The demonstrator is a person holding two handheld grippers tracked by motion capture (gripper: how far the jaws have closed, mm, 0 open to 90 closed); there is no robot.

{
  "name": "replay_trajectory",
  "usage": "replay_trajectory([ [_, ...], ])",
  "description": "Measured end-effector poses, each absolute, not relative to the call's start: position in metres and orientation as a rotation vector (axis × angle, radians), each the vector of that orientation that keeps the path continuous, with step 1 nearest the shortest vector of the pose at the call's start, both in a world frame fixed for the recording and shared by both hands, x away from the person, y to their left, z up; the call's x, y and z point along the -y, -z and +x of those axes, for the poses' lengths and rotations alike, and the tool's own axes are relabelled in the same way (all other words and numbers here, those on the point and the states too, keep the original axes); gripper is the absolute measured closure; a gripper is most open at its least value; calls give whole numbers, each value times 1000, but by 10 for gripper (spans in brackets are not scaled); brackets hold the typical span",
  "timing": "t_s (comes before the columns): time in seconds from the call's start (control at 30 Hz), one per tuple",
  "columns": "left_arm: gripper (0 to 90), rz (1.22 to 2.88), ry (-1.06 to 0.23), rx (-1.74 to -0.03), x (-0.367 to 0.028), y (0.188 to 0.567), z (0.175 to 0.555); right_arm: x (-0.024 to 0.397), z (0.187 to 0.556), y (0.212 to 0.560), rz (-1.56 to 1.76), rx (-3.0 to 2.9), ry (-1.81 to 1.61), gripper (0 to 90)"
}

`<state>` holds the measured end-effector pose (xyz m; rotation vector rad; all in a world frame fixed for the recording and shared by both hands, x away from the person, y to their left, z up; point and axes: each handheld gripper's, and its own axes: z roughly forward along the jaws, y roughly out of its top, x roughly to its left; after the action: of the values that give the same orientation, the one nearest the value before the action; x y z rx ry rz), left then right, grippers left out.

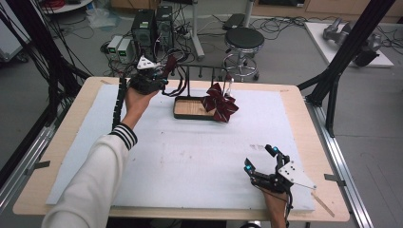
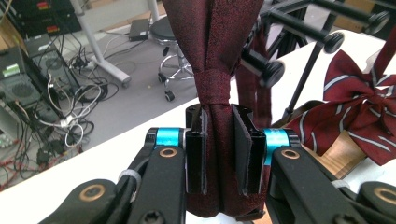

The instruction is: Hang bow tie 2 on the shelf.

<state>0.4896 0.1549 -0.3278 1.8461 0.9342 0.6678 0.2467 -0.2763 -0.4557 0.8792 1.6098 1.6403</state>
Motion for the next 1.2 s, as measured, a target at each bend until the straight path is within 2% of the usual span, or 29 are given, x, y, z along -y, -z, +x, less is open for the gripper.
replay_trajectory([
  [0.57,764,1852,-643,-1000,-167,351,484,276,246,456,882,-1606,-1633,100],
  [0.9,753,1840,-594,-1024,-173,349,485,277,245,456,890,-1575,-1635,100],
  [0.93,735,1845,-600,-1032,-173,350,485,277,245,456,886,-1575,-1634,100],
  [0.97,665,1840,-606,-1037,-172,350,486,277,245,456,889,-1576,-1636,99],
  [1.0,548,1838,-609,-1030,-172,351,486,277,245,456,891,-1574,-1638,99],
  [1.13,169,1863,-624,-995,-171,352,486,277,245,456,888,-1579,-1640,100],
  [1.17,128,1852,-633,-973,-172,351,484,277,245,456,888,-1580,-1642,99],
  [1.2,128,1827,-653,-944,-173,350,481,277,245,456,887,-1580,-1642,99],
])
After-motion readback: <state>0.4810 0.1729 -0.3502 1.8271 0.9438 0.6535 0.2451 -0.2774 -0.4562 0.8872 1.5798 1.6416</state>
